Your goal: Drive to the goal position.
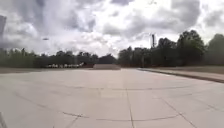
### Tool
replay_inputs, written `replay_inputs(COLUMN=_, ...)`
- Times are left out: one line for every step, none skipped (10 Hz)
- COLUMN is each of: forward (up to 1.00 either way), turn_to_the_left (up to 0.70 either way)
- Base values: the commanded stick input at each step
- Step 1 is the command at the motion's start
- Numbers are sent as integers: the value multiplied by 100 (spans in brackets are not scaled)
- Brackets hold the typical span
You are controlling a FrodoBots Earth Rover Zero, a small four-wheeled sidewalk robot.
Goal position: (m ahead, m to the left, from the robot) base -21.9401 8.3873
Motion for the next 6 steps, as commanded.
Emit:
replay_inputs(forward=100, turn_to_the_left=40)
replay_inputs(forward=100, turn_to_the_left=40)
replay_inputs(forward=100, turn_to_the_left=40)
replay_inputs(forward=100, turn_to_the_left=40)
replay_inputs(forward=100, turn_to_the_left=40)
replay_inputs(forward=100, turn_to_the_left=40)
